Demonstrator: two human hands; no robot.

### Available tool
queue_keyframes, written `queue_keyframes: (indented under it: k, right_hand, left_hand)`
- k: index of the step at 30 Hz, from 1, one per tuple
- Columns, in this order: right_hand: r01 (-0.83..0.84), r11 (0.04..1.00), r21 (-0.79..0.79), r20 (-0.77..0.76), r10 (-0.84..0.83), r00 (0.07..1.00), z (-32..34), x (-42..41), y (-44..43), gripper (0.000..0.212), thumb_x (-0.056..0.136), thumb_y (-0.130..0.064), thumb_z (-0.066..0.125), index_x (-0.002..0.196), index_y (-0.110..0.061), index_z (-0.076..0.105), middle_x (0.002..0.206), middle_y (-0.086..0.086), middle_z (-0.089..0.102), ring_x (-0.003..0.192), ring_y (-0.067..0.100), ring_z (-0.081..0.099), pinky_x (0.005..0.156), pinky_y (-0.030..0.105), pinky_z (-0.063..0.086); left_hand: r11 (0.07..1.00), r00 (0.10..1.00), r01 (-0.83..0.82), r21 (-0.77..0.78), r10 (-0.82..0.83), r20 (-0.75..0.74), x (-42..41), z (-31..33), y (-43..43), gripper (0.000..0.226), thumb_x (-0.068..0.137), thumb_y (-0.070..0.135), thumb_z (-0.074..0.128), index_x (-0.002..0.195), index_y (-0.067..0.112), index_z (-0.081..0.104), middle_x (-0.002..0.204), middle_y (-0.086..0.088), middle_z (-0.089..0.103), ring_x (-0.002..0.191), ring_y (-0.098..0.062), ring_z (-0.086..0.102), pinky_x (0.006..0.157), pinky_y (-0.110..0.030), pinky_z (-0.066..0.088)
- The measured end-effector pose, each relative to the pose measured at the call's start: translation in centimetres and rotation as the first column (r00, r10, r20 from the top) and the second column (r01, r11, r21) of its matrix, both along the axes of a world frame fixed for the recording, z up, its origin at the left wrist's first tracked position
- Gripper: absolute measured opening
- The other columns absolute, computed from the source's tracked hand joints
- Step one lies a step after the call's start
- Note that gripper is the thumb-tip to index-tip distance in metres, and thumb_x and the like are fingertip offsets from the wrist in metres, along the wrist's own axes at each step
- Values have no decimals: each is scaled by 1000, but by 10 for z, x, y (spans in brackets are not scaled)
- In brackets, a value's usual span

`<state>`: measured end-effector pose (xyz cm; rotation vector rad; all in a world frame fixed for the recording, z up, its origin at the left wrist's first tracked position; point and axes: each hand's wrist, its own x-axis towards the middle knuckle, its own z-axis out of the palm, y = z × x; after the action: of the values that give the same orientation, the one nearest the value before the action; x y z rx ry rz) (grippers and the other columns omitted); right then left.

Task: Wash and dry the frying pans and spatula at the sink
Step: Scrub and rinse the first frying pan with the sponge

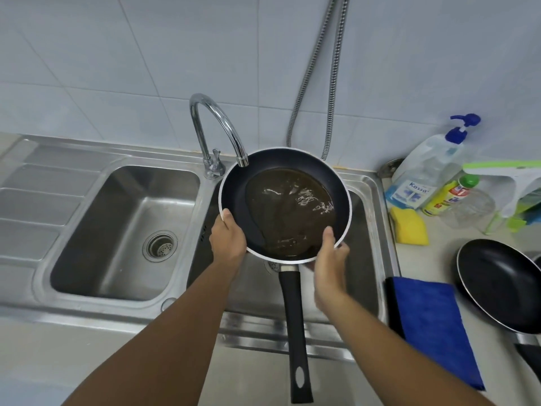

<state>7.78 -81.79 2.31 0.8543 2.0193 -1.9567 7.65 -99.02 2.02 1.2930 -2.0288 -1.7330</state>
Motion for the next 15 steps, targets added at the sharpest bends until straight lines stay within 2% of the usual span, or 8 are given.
queue_keyframes:
  k: [1, 3, 4, 6, 9, 11, 15]
  right_hand:
    - [-41, 999, -36, 54, 43, 998, 0, 10, -6, 59, 98, -60, 49, 141, -21, 37, 132, 5, 62, 112, 26, 63, 102, 50, 52]
    - [-167, 975, -148, 150, 189, 971, 7, 25, -17, 51, 100, -59, 48, 128, -18, 41, 116, 16, 70, 87, 34, 73, 78, 51, 62]
    - [-226, 952, -208, 175, 264, 949, 11, 30, -19, 49, 101, -59, 47, 125, -17, 42, 108, 19, 72, 73, 38, 73, 63, 47, 62]
    - [-306, 915, -263, 203, 362, 910, 19, 36, -19, 43, 102, -56, 48, 124, -19, 45, 100, 17, 74, 56, 35, 68, 49, 36, 56]
    - [-312, 921, -233, 219, 362, 906, 29, 39, -19, 46, 101, -56, 52, 116, -13, 53, 87, 14, 68, 46, 21, 52, 43, 28, 44]
    - [-304, 936, -177, 180, 335, 925, 26, 40, -20, 52, 100, -57, 53, 110, -6, 59, 82, 12, 64, 45, 17, 47, 42, 27, 41]
    - [-310, 943, -119, 106, 322, 941, 22, 42, -18, 57, 99, -57, 54, 101, -1, 62, 75, 10, 62, 46, 18, 47, 42, 28, 41]
  left_hand:
    - [1000, 1000, 1, 2, -1, -2, -1, 4, 1, 55, 110, 44, 26, 140, 9, 56, 127, -11, 63, 124, -35, 57, 110, -52, 44]
    - [1000, 1000, -1, 8, 1, -4, 0, 10, 1, 54, 110, 42, 26, 143, 8, 53, 135, -14, 61, 129, -35, 53, 111, -48, 41]
    - [1000, 1000, 9, 10, -9, -5, 1, 11, 0, 54, 110, 43, 26, 143, 9, 54, 135, -14, 61, 129, -35, 53, 112, -48, 41]
    - [999, 999, 40, 19, -39, -33, 0, 11, -4, 58, 107, 49, 26, 139, 11, 57, 131, -12, 64, 125, -33, 57, 111, -50, 43]
    - [996, 995, 68, 50, -64, -75, -5, -8, -11, 77, 89, 74, 22, 131, 22, 61, 120, -4, 69, 114, -29, 65, 101, -55, 52]
    - [989, 994, 89, 118, -81, -71, -5, -21, -13, 78, 86, 75, 23, 133, 25, 59, 122, -3, 69, 113, -29, 66, 97, -54, 55]
    - [955, 982, 190, 225, -184, -48, -7, -35, -25, 71, 90, 75, 27, 136, 31, 58, 125, 1, 69, 115, -25, 66, 99, -53, 55]
